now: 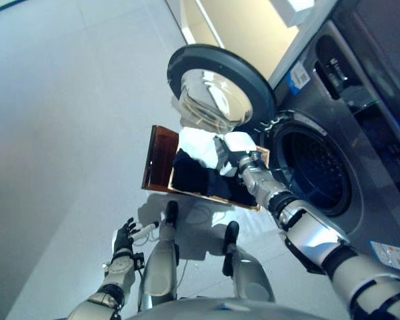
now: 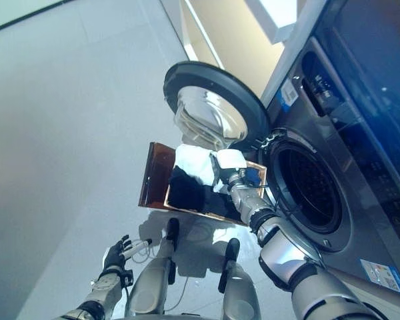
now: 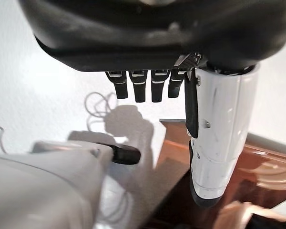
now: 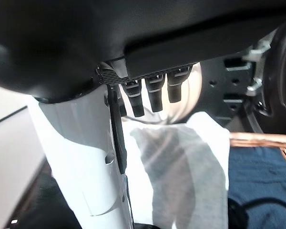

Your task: Pick up the clothes and place them into the washing machine

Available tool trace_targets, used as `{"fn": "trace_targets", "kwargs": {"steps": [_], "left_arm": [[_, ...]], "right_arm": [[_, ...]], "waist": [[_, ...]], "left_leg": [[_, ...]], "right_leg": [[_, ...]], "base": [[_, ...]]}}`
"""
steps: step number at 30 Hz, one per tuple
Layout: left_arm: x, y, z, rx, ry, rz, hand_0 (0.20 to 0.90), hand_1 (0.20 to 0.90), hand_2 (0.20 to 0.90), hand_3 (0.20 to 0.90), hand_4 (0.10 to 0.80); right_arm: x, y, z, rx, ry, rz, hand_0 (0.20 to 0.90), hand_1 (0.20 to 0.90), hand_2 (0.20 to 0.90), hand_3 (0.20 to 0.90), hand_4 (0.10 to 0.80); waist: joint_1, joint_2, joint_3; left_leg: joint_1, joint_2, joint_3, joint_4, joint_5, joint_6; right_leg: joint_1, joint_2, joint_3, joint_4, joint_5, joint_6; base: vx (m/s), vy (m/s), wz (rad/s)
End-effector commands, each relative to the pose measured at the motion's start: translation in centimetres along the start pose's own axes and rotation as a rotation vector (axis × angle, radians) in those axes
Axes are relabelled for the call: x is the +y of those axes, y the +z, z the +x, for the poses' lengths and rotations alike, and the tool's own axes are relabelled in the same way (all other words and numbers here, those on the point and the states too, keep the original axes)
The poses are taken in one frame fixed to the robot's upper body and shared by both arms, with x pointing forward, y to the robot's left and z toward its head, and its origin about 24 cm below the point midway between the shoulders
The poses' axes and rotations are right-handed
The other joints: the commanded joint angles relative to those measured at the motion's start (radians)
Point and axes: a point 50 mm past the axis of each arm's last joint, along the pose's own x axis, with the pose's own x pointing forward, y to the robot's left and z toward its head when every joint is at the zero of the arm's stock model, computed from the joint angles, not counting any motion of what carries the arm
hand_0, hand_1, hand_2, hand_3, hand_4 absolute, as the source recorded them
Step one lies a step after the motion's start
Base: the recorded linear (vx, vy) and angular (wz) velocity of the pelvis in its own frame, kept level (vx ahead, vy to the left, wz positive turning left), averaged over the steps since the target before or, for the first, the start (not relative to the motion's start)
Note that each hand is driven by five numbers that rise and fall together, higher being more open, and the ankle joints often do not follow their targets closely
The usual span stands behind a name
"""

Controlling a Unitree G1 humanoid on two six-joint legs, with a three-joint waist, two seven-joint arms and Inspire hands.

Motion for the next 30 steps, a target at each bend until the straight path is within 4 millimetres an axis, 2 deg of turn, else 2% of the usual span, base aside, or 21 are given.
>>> {"fn": "trace_targets", "kwargs": {"steps": [1, 6, 12, 14, 22, 30], "left_arm": [[1.1, 1.9, 0.4, -0.097, 0.031, -0.01, 0.9, 0.9, 0.9, 0.9, 0.8], [0.6, 3.2, 0.6, -0.142, 0.023, -0.063, 0.9, 0.9, 0.9, 0.9, 0.8], [-0.2, 4.2, 0.6, -0.178, -0.003, -0.08, 0.9, 0.9, 0.9, 0.9, 0.8], [-0.5, 4.9, 0.6, -0.202, -0.013, -0.096, 0.9, 0.9, 0.9, 0.9, 0.8], [-0.8, 5.9, 0.5, -0.247, -0.022, -0.135, 0.9, 0.9, 0.9, 0.9, 0.8], [-0.9, 7.2, 0.4, -0.285, -0.025, -0.179, 0.9, 0.9, 0.9, 0.9, 0.8]], "right_arm": [[-8.2, 1.7, 2.5, -0.047, -0.266, 0.03, 0.9, 0.9, 0.9, 0.9, 0.8], [-10.1, 1.4, 2.8, -0.038, -0.324, 0.023, 0.9, 0.9, 0.9, 0.9, 0.8], [-10.8, 1.2, 3.0, -0.02, -0.343, 0.024, 0.9, 0.9, 0.9, 0.9, 0.8], [-12.0, 1.1, 3.1, -0.017, -0.377, 0.028, 0.9, 0.9, 0.9, 0.9, 0.8], [-14.6, 0.4, 3.2, 0.005, -0.45, 0.026, 0.9, 0.9, 0.9, 0.9, 0.8], [-18.0, -0.4, 3.1, 0.025, -0.539, 0.014, 0.9, 0.9, 0.9, 0.9, 0.8]], "waist": [[0.018, -0.049, 0.006], [0.019, -0.049, 0.055], [0.022, -0.047, 0.083], [0.022, -0.041, 0.101], [0.033, -0.028, 0.104], [0.037, -0.019, 0.104]], "left_leg": [[0.021, 0.001, 0.003, -0.001, -0.055, -0.073], [-0.029, -0.004, 0.0, -0.004, -0.038, -0.071], [-0.064, -0.01, -0.004, -0.01, -0.026, -0.067], [-0.088, -0.022, -0.009, -0.007, -0.021, -0.063], [-0.175, -0.036, -0.027, 0.0, -0.006, -0.057], [-0.266, -0.055, -0.051, 0.003, 0.012, -0.055]], "right_leg": [[-0.061, -0.133, 0.052, -0.009, 0.067, 0.086], [-0.124, -0.136, 0.057, 0.002, 0.083, 0.087], [-0.165, -0.146, 0.059, 0.002, 0.101, 0.091], [-0.193, -0.151, 0.067, 0.009, 0.109, 0.091], [-0.271, -0.153, 0.079, 0.008, 0.124, 0.088], [-0.344, -0.152, 0.088, 0.002, 0.141, 0.088]], "base": [[-0.051, 0.018, 0.1], [-0.066, 0.015, 0.02], [-0.057, 0.016, 0.04], [-0.078, 0.05, 0.0], [-0.046, 0.025, -0.01], [-0.021, 0.011, 0.02]]}}
